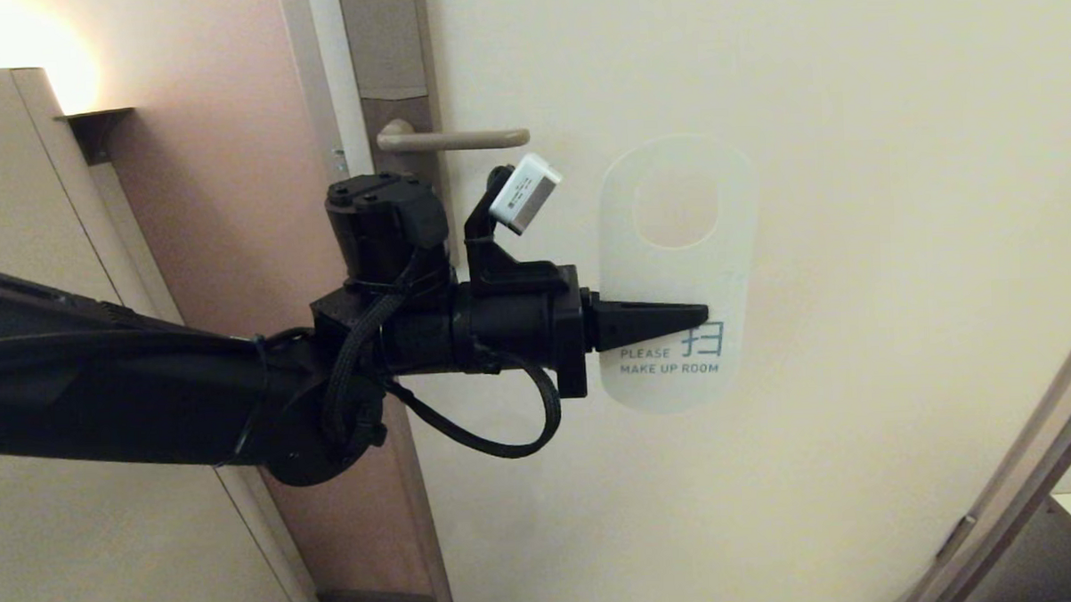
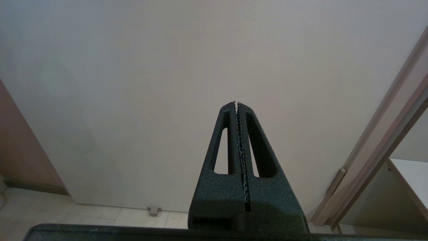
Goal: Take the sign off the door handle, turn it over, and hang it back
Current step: Hand it to the other hand
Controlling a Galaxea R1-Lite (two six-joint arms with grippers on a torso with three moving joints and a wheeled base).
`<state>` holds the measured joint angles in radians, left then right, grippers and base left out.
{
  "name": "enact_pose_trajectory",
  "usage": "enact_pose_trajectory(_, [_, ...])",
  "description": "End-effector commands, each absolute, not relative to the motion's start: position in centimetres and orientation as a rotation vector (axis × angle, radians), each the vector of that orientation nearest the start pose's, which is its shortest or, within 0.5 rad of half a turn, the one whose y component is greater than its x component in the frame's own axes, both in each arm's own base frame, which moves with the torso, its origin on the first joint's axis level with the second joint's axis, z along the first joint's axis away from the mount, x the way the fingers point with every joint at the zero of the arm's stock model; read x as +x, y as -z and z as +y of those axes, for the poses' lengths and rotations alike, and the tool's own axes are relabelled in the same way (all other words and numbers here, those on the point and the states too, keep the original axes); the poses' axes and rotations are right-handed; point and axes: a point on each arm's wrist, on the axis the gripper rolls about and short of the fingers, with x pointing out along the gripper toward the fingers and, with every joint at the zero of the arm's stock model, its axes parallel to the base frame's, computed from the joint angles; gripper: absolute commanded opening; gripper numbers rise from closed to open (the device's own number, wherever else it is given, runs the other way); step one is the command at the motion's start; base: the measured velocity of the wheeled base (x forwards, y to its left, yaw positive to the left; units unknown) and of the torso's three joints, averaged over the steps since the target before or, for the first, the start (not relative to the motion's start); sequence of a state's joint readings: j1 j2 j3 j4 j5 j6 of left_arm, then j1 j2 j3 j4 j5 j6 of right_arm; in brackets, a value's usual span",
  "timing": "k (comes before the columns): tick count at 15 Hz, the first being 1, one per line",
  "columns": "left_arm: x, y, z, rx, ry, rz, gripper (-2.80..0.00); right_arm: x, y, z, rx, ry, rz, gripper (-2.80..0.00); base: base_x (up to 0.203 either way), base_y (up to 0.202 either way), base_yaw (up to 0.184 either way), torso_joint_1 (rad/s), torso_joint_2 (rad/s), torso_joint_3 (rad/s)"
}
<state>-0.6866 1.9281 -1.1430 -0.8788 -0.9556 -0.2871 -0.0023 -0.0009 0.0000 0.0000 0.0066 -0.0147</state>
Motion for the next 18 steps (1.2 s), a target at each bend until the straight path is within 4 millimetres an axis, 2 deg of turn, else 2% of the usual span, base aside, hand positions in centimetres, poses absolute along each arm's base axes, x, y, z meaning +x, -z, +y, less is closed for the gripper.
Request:
enact_pose_trajectory(1, [28.3, -21.3, -25.2, -0.207, 1.637, 0.143, -2.80, -2.3, -7.6, 0.0, -0.015, -0.006, -0.001, -2.80, 0.000, 0.000, 0.000, 0.000, 0.00, 0.000])
enact_pose_trajectory(11, [29.5, -20.5, -24.7, -0.208, 1.611, 0.134, -2.80, -2.3, -7.7, 0.0, -0.017, -0.008, 0.003, -2.80, 0.000, 0.000, 0.000, 0.000, 0.00, 0.000])
enact_pose_trajectory(14, [29.5, -20.5, -24.6, -0.209, 1.608, 0.133, -2.80, -2.5, -8.4, 0.1, -0.028, -0.031, 0.005, -2.80, 0.000, 0.000, 0.000, 0.000, 0.00, 0.000])
enact_pose_trajectory(18, [29.7, -20.7, -24.3, -0.207, 1.603, 0.114, -2.80, -1.9, -11.5, 0.3, -0.018, -0.129, 0.066, -2.80, 0.000, 0.000, 0.000, 0.000, 0.00, 0.000])
